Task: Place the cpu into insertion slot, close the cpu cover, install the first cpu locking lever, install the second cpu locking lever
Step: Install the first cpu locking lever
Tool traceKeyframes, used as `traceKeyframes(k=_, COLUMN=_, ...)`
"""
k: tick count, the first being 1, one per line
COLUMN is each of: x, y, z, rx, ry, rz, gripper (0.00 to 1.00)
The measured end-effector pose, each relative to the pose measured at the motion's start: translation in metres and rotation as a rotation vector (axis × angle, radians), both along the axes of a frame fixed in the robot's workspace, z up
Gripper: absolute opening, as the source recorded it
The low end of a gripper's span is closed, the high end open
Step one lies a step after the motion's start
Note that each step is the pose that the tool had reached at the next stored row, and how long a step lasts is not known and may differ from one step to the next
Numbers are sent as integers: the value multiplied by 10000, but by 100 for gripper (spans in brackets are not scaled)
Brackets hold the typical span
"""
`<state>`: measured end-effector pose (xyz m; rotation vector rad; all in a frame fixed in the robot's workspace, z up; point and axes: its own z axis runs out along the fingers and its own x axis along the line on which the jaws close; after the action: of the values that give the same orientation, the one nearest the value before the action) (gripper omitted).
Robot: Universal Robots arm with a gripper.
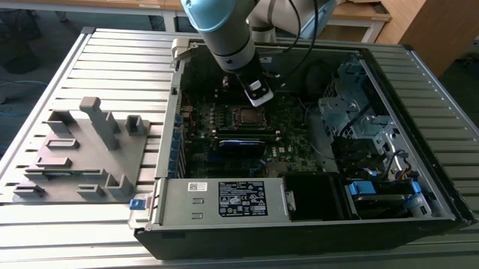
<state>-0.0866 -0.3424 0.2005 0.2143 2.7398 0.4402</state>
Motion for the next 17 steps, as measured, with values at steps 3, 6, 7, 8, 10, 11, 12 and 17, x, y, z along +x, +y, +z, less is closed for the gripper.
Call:
traceKeyframes(k=3, x=0, y=0, z=82, rx=-1, ry=0, rz=0, gripper=10)
traceKeyframes(k=6, x=0, y=0, z=137, rx=-3, ry=2, rz=-4, gripper=10)
traceKeyframes(k=7, x=1, y=0, z=136, rx=0, ry=0, rz=-5, gripper=10)
traceKeyframes(k=8, x=1, y=0, z=136, rx=0, ry=0, rz=-6, gripper=10)
traceKeyframes(k=10, x=1, y=0, z=137, rx=-1, ry=1, rz=-6, gripper=10)
traceKeyframes(k=11, x=1, y=0, z=136, rx=-24, ry=38, rz=-5, gripper=10)
traceKeyframes(k=12, x=2, y=0, z=135, rx=-102, ry=122, rz=-5, gripper=10)
traceKeyframes(k=17, x=4, y=0, z=129, rx=-505, ry=601, rz=-6, gripper=10)
